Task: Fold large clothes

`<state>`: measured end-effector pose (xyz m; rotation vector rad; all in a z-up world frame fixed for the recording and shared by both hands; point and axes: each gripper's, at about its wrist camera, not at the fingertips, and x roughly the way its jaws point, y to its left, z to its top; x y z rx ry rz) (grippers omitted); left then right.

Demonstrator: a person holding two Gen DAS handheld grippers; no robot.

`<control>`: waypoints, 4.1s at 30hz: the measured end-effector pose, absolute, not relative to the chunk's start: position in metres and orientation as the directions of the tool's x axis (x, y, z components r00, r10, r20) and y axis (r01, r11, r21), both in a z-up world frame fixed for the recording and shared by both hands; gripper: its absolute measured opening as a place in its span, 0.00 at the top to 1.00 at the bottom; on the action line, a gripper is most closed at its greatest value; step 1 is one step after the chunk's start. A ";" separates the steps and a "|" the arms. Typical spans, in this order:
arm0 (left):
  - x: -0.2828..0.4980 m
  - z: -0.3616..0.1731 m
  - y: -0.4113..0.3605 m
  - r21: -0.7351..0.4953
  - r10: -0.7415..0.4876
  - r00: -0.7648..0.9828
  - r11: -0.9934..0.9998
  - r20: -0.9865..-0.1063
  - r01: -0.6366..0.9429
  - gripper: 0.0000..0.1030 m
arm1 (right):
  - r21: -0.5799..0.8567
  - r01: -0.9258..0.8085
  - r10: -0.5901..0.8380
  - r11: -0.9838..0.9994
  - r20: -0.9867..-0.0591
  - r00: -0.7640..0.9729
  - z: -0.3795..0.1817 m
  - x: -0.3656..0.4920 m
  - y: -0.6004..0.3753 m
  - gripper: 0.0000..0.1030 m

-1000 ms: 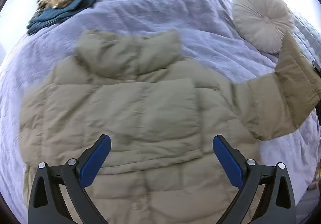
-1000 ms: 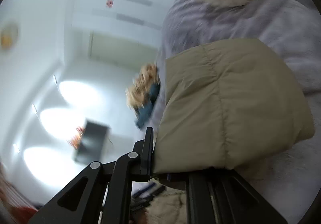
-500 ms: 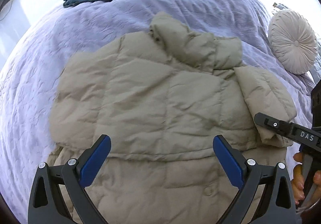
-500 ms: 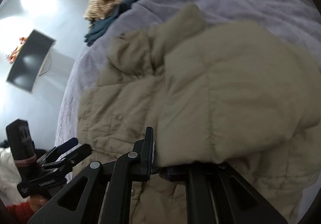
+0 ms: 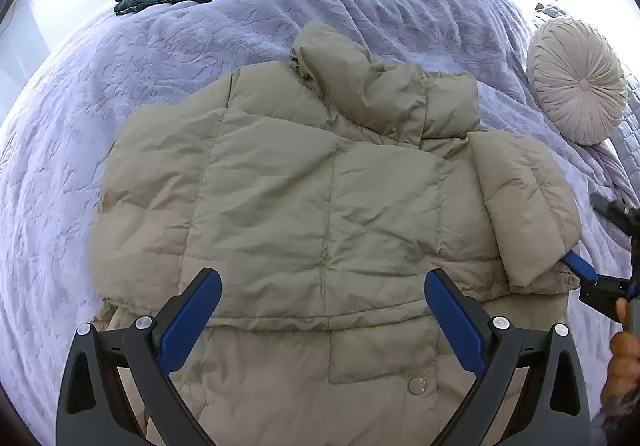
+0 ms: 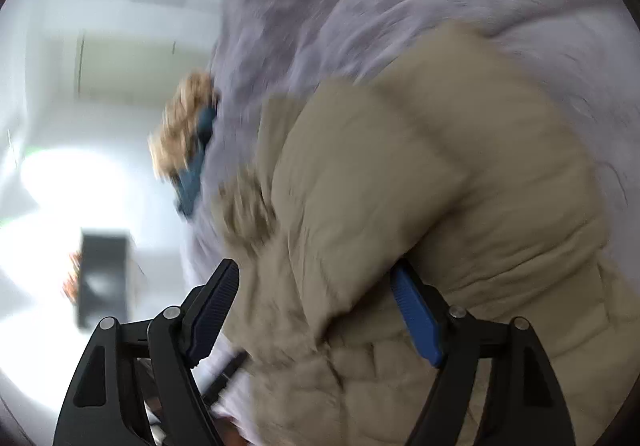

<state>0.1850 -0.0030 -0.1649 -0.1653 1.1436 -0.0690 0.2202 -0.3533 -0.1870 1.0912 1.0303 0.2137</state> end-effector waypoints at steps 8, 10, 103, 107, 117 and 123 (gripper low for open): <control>0.189 -0.158 0.008 -0.157 -0.119 0.433 0.986 -0.894 -0.052 0.01 | 0.813 0.326 0.568 0.482 -0.574 0.590 -0.179 0.244 -0.356 0.96; 0.190 -0.156 0.015 -0.155 -0.112 0.440 0.986 -0.891 -0.064 0.01 | 0.794 0.231 0.583 0.562 -0.579 0.570 -0.161 0.251 -0.336 0.96; 0.261 -0.218 0.011 -0.176 -0.157 0.316 0.984 -0.936 -0.032 0.86 | 0.859 0.482 0.694 0.171 -0.453 0.560 -0.260 0.282 -0.448 0.73; 0.267 -0.221 0.004 -0.166 -0.151 0.311 0.986 -0.938 -0.021 0.86 | 0.773 0.454 0.616 0.443 -0.630 0.473 -0.248 0.303 -0.440 0.84; 0.269 -0.217 -0.011 -0.134 -0.128 0.325 0.991 -0.937 0.002 0.86 | 0.676 0.458 0.487 0.578 -0.735 0.471 -0.234 0.297 -0.446 0.83; 0.259 -0.186 0.001 -0.158 -0.154 0.401 0.987 -0.903 0.023 0.86 | 0.553 0.290 0.367 0.781 -0.782 0.503 -0.164 0.257 -0.425 0.83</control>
